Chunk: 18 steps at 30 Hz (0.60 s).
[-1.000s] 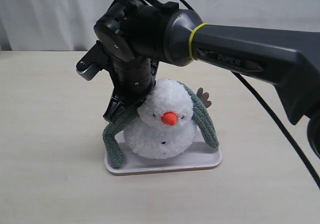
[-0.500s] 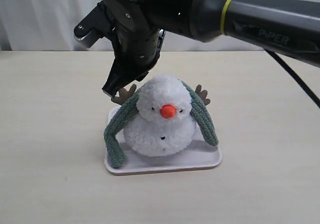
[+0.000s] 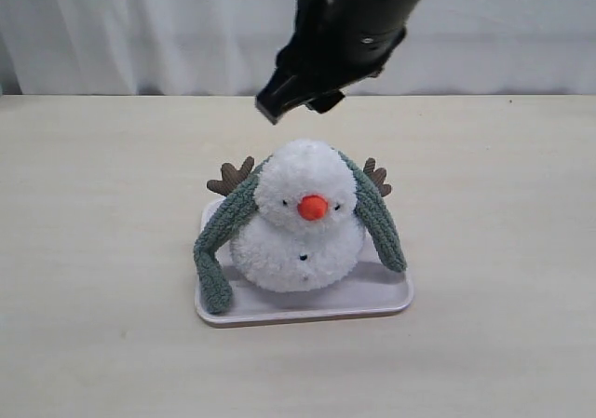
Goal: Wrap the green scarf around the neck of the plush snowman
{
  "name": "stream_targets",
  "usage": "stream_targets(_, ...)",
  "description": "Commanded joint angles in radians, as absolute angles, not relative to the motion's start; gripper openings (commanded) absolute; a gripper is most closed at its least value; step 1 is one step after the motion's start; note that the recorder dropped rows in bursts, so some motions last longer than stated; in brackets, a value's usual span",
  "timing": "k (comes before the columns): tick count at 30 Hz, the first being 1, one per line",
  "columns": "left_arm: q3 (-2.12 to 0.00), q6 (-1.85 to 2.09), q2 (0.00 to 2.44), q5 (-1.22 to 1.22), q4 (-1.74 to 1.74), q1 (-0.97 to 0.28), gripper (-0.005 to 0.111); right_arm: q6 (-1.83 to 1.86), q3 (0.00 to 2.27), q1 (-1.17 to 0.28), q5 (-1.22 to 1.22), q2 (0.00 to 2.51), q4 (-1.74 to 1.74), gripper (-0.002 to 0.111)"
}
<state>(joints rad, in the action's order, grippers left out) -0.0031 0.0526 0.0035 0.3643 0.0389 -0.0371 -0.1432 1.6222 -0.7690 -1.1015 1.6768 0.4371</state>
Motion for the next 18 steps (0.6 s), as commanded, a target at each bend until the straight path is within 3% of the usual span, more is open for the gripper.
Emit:
stream_targets(1, 0.0, 0.049, 0.0, 0.354, 0.04, -0.037, 0.0, -0.176, 1.455, -0.706, -1.074, 1.546, 0.387, 0.061)
stream_targets(6, 0.0, 0.049, 0.0, 0.354, 0.04, -0.037, 0.0, -0.176, 1.202, -0.641, -0.909, 1.409, 0.349, 0.061)
stream_targets(12, 0.0, 0.049, 0.0, 0.354, 0.04, -0.037, 0.0, -0.169, 0.884, -0.606, -0.515, 1.35, 0.299, 0.061)
stream_targets(18, 0.0, 0.049, 0.0, 0.354, 0.04, -0.037, 0.0, -0.172, 0.793, -0.606, -0.3, 1.421, 0.316, 0.061)
